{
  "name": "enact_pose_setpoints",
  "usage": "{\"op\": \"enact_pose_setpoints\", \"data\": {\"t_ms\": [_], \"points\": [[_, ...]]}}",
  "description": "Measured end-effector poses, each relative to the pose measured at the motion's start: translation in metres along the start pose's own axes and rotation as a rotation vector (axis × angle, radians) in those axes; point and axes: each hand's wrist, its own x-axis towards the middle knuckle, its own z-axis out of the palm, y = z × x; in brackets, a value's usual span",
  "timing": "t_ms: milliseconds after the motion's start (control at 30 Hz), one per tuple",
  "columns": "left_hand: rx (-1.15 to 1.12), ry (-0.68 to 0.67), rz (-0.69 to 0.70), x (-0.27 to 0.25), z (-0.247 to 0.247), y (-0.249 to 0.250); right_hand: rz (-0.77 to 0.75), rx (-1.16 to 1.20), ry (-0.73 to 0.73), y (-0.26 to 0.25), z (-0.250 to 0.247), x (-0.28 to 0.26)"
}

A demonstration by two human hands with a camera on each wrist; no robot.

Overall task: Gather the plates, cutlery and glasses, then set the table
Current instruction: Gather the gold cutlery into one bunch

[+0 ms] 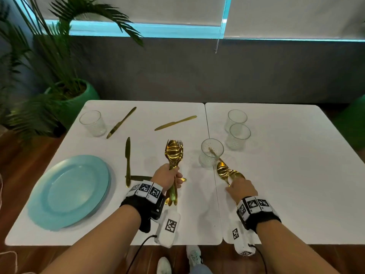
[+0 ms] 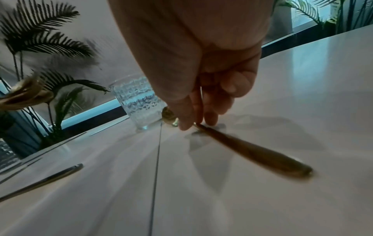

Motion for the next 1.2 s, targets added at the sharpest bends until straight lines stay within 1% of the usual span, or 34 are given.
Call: {"op": "enact_pose_setpoints", "data": {"t_ms": [133,233,333,367,433,500,533,567,700,767,867,1033,1100,1200], "points": [[0.061,0.010,0.013,-0.004,-0.001,0.002,0.066,0.091,-0.017,0.000,0.007,0.007],[0.036,0.000,0.009,-0.005,-0.002,0.003,0.051,0.124,-0.044,0.003,0.010,0.012],[-0.020,0.003,-0.006,-0.005,-0.002,0.003,0.101,0.138,-0.079,0.007,0.002,0.004],[-0.039,0.006,-0.009,-0.005,-0.002,0.003,0.112,0.209,-0.088,0.009,-0.004,0.000],[-0.076,0.001,-0.015,-0.006,-0.002,0.004,0.091,0.515,-0.077,0.011,-0.019,-0.013],[-0.110,-0.025,-0.021,-0.007,0.000,0.006,0.029,0.816,-0.075,0.002,-0.037,-0.033],[-0.119,-0.040,-0.025,-0.008,0.002,0.006,-0.007,0.900,-0.113,-0.006,-0.044,-0.041],[-0.124,-0.053,-0.027,-0.010,0.004,0.007,-0.042,0.935,-0.167,-0.016,-0.048,-0.047],[-0.147,-0.110,-0.012,-0.013,0.011,0.010,-0.116,0.864,-0.359,-0.061,-0.045,-0.058],[-0.109,-0.125,-0.003,-0.014,0.013,0.012,-0.140,0.859,-0.397,-0.078,-0.038,-0.061],[-0.084,-0.122,-0.008,-0.012,0.011,0.014,-0.163,0.855,-0.391,-0.093,-0.029,-0.061],[-0.059,-0.111,-0.025,-0.008,0.007,0.010,-0.160,0.762,-0.334,-0.105,-0.021,-0.061],[-0.019,-0.097,-0.029,-0.008,0.008,0.009,-0.192,0.677,-0.304,-0.108,-0.020,-0.061],[0.003,-0.085,-0.023,-0.006,0.009,0.010,-0.259,0.503,-0.334,-0.102,-0.026,-0.055]]}}
